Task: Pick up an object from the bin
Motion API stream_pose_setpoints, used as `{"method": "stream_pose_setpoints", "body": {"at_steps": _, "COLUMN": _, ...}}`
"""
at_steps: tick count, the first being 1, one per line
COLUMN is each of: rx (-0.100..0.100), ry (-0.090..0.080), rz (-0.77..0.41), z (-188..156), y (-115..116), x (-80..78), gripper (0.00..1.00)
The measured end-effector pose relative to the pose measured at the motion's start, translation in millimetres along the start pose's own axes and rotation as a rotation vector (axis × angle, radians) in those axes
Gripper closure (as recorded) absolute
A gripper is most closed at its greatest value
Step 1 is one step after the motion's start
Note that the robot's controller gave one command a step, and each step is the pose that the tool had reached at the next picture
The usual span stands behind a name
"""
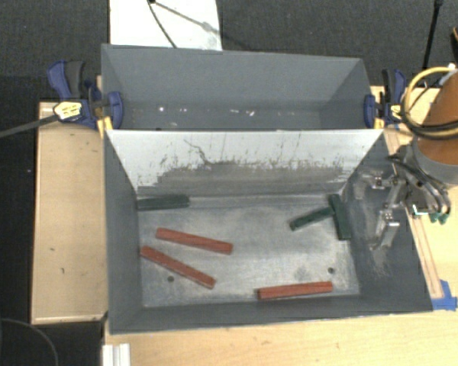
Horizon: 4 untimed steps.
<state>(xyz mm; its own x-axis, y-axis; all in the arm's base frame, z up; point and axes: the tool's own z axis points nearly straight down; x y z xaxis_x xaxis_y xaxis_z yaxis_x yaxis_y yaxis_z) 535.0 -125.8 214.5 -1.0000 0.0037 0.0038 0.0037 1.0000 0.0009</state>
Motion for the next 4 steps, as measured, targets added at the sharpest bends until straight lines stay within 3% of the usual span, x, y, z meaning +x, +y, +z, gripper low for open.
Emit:
{"method": "stream_pose_setpoints", "body": {"at_steps": 1, "rx": 0.000, "ry": -0.002, "rz": -0.151, "z": 147.6, "y": 5.1, "x": -37.1, "gripper": 0.00}}
{"method": "stream_pose_setpoints", "body": {"at_steps": 2, "rx": 0.003, "ry": -0.010, "rz": -0.154, "z": 142.4, "y": 4.5, "x": -39.0, "gripper": 1.00}}
{"method": "stream_pose_setpoints", "body": {"at_steps": 3, "rx": 0.003, "ry": -0.008, "rz": -0.156, "z": 143.1, "y": 4.5, "x": -38.5, "gripper": 0.00}}
{"method": "stream_pose_setpoints", "body": {"at_steps": 4, "rx": 0.003, "ry": -0.008, "rz": -0.160, "z": 143.3, "y": 4.4, "x": -38.3, "gripper": 1.00}}
